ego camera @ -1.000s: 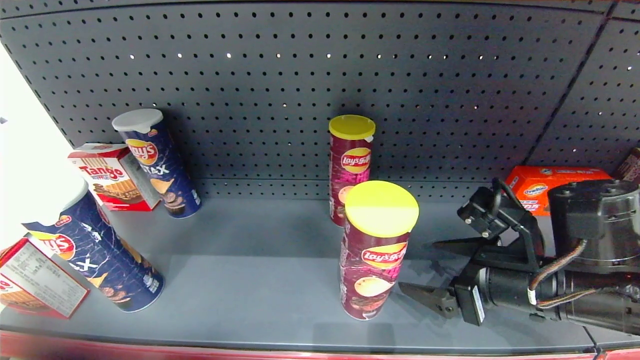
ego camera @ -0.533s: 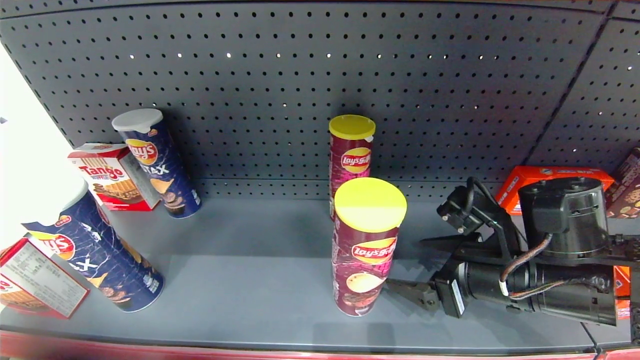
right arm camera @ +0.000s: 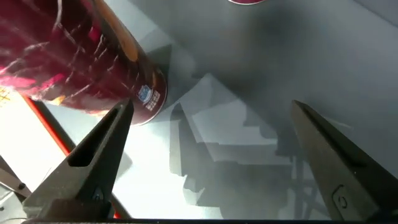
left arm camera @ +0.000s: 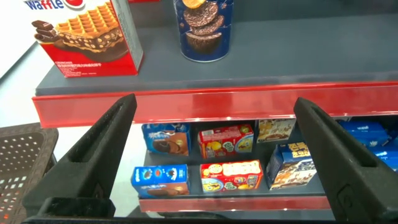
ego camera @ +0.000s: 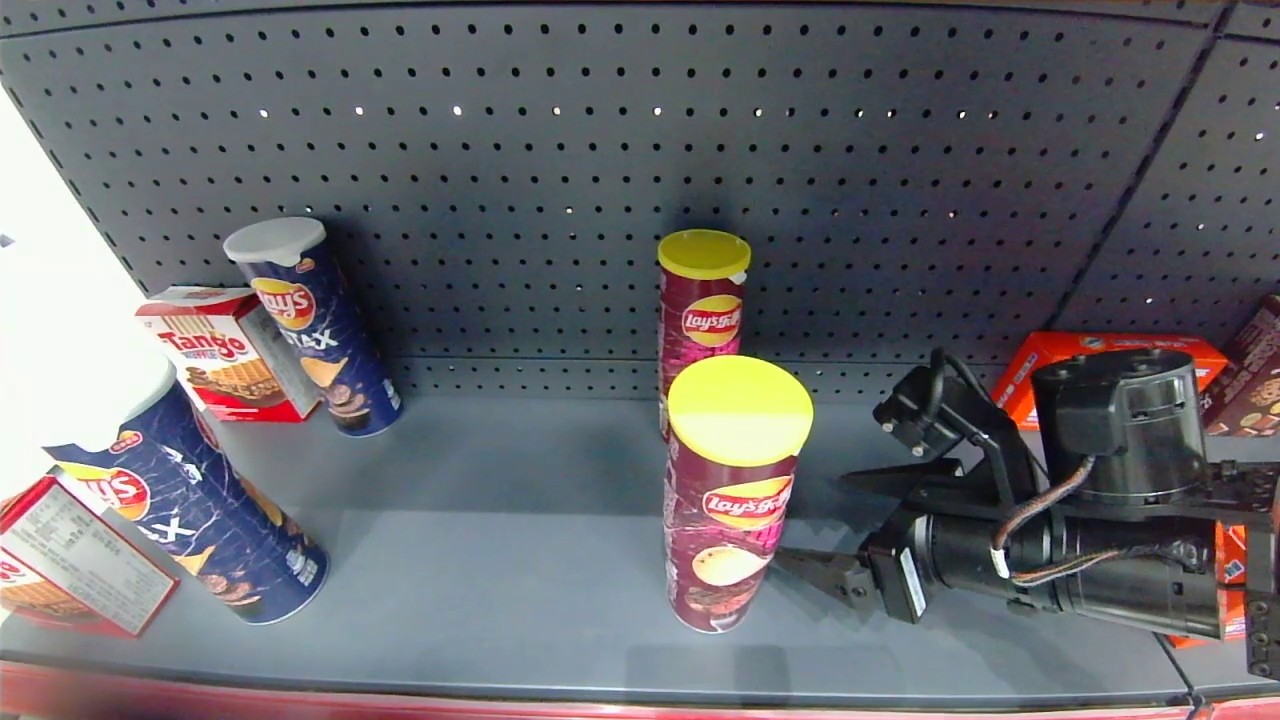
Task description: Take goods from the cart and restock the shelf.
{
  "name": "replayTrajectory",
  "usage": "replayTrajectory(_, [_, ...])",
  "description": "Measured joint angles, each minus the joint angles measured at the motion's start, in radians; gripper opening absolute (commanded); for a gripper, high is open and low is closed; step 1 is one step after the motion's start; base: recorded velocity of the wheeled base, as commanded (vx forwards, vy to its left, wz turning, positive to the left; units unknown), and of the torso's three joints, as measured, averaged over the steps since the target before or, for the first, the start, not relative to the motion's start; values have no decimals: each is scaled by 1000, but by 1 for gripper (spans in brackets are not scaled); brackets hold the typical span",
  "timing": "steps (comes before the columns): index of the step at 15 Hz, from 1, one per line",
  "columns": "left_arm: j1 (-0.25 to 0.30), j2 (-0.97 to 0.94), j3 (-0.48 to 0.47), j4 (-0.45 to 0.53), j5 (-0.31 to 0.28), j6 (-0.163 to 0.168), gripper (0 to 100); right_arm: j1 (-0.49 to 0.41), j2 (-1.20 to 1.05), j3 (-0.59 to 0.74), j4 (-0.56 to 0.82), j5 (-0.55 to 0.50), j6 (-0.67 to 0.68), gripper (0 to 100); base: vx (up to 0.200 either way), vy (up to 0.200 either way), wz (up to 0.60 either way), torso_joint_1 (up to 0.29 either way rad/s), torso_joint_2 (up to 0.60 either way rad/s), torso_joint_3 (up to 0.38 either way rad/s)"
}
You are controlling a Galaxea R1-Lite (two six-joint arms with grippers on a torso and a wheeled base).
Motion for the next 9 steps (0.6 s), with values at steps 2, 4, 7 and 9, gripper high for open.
replayTrajectory(2, [0, 0, 0, 0, 0, 0, 100, 5, 8, -7, 0, 0, -1, 100, 0, 0, 0, 0, 0, 0])
replayTrajectory(4, [0, 0, 0, 0, 0, 0, 100, 18, 11, -9, 0, 0, -1, 100, 0, 0, 0, 0, 0, 0])
replayTrajectory(7, [0, 0, -1, 0, 0, 0, 100, 46, 9, -2, 0, 0, -1, 100, 0, 0, 0, 0, 0, 0])
replayTrajectory(9, [0, 0, -1, 0, 0, 0, 100, 50, 4, 3, 0, -2, 0, 100, 0, 0, 0, 0, 0, 0])
